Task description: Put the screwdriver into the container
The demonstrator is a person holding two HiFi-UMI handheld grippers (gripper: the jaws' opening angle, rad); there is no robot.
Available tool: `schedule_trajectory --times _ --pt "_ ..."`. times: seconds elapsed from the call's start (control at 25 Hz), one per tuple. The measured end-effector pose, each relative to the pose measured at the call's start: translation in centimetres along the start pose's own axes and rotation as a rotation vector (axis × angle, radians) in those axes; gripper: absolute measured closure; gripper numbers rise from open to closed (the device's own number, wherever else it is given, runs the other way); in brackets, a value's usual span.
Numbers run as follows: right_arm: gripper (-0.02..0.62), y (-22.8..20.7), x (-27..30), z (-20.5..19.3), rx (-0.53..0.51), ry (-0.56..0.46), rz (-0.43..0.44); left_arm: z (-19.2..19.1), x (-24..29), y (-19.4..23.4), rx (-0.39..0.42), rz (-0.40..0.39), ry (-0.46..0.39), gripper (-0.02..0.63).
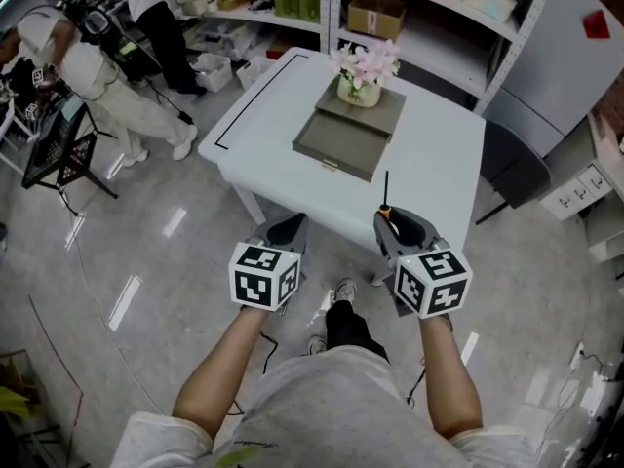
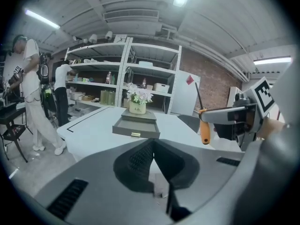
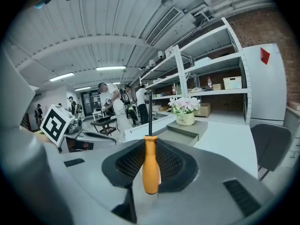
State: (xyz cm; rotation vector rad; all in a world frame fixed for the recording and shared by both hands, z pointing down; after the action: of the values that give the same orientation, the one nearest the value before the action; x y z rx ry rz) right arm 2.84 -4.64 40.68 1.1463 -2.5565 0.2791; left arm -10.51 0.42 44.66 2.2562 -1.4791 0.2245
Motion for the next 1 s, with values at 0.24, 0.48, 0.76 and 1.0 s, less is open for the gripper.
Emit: schedule_trajectory --times 0.24,0.48,0.76,1.0 --pt "0.522 -1.4 4.0 0.9 0.003 -0.002 0.004 1.5 3.1 2.7 0.022 -0.005 0.017 0.603" --pt "0.522 -3.5 8.9 2.4 0.004 0.008 0.016 4.0 7.2 5.9 0.030 -0.004 0.027 0.603" --pt "0.522 -6.6 14.3 3.7 0.028 0.031 0.020 6.3 12.4 9.2 0.026 -0.010 0.060 0.603" --pt "0.522 -9.2 17.9 4.4 0.052 0.048 0.024 7.4 16.1 11.4 0.014 -0.005 0.089 0.603"
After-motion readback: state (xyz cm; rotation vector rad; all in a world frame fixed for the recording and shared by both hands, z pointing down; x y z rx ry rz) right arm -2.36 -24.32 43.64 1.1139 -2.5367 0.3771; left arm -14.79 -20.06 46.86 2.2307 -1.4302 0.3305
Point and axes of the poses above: the fingertips, and each gripper's own axes: x forward along the fingers, y to its left, z out of its top, the point moved 1 cm from there along -x, backward along the fingers, and after that the axes turned 15 degrees about -z, right-handed, at the moved point
